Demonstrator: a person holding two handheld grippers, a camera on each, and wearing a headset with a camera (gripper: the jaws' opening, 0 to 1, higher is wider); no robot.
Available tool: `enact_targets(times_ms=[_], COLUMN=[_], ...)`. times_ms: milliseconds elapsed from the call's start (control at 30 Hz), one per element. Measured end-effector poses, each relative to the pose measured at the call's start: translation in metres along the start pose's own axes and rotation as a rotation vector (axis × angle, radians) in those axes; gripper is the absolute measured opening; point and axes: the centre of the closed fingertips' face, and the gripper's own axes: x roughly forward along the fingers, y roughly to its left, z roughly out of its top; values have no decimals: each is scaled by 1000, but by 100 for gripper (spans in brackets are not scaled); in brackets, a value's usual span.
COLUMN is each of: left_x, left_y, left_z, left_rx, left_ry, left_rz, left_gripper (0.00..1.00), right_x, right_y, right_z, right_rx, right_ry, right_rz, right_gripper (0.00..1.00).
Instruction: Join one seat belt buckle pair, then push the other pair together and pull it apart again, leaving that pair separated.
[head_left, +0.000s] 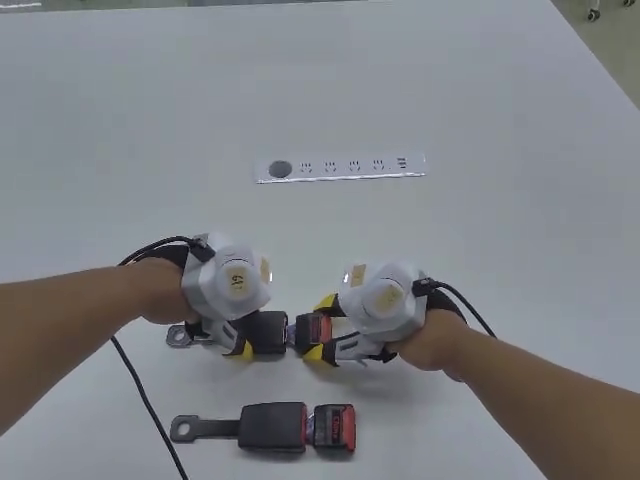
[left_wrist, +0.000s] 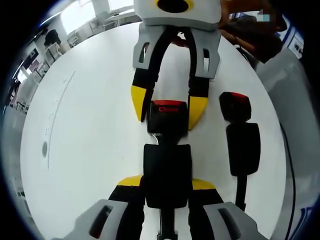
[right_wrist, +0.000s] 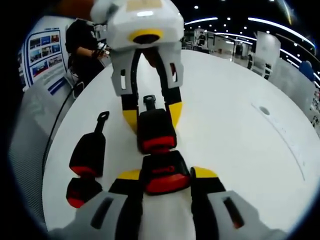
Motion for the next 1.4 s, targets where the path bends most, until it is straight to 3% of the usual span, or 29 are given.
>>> enact_targets(times_ms=[567,1400], left_x=[0,0], left_y=[-1,-1], left_z=[1,1], left_rx=[-22,-36], left_ry=[-10,-21], left_rz=[6,14], left_gripper=[34,34], right_x=[-19,-67], right_y=[-1,-22], right_z=[-15,-63], right_rx=[-40,-3], right_ry=[20,55], right_rz=[17,-23], right_gripper=[37,37])
